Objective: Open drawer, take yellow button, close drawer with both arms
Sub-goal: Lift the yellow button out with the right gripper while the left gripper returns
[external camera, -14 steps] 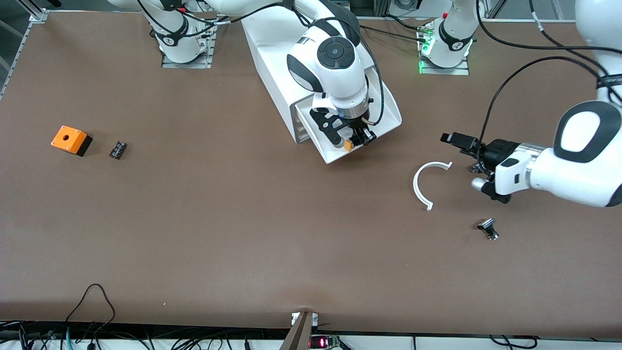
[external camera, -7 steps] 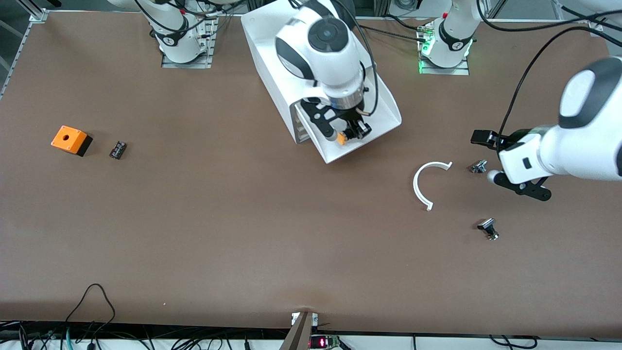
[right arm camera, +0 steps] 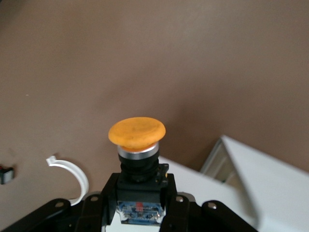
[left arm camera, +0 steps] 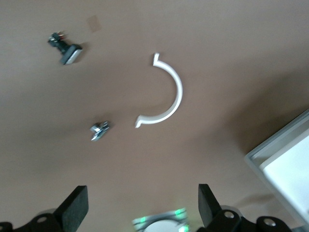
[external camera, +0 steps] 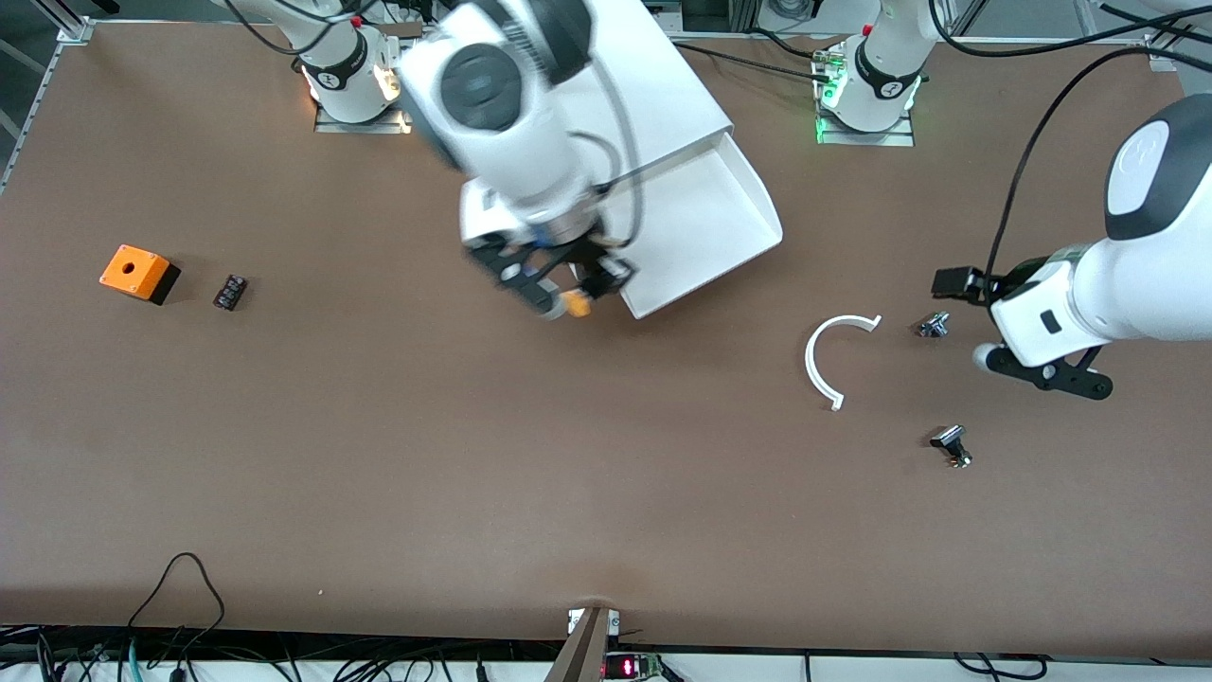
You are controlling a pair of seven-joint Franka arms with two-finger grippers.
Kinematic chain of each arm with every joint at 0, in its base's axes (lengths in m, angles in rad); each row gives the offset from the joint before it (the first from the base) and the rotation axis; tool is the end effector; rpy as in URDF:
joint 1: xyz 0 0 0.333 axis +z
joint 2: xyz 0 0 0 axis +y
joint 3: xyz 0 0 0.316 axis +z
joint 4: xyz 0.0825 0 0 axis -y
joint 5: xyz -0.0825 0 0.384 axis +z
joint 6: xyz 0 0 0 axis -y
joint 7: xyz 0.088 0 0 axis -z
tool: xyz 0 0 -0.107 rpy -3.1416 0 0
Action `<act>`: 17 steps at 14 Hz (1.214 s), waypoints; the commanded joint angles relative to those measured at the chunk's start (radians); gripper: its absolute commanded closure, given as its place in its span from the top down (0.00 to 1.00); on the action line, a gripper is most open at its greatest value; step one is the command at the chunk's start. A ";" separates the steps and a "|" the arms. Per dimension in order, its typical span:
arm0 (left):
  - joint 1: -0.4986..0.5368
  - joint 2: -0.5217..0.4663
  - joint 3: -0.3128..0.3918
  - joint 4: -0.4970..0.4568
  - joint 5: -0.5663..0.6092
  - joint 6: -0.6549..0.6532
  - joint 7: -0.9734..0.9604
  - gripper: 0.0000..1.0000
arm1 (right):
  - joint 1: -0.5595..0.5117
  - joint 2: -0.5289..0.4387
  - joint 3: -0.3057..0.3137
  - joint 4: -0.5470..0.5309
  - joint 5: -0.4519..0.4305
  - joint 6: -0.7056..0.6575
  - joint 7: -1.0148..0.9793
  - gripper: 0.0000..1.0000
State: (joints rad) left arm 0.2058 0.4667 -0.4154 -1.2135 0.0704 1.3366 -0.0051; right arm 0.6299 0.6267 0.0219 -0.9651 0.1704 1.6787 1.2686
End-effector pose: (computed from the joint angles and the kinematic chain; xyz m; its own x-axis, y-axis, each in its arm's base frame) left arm 0.6452 -0.0689 0.5062 0.9334 -0.1941 -0.3019 -0.1680 -0.9796 0.1106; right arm 0.5775 0.4545 0.5177 0.8036 -0.5764 -0.1486 -0.5939 -0.7930 -0.1355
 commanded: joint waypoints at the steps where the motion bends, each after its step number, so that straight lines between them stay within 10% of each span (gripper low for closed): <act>1: 0.040 -0.124 -0.005 -0.235 -0.057 0.189 -0.062 1.00 | -0.096 -0.051 0.003 -0.017 0.020 -0.141 -0.266 0.00; 6: 0.034 -0.324 -0.026 -0.668 -0.069 0.646 -0.179 1.00 | -0.159 -0.154 -0.199 -0.209 0.003 -0.189 -0.790 0.00; 17: -0.133 -0.183 -0.095 -0.683 -0.054 0.900 -0.748 1.00 | -0.161 -0.225 -0.602 -0.866 0.015 0.375 -1.541 0.00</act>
State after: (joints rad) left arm 0.0995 0.2645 -0.5116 -1.9005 0.0152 2.2165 -0.6630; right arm 0.4505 0.4512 -0.5502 -1.6774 0.1721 1.9228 -0.1827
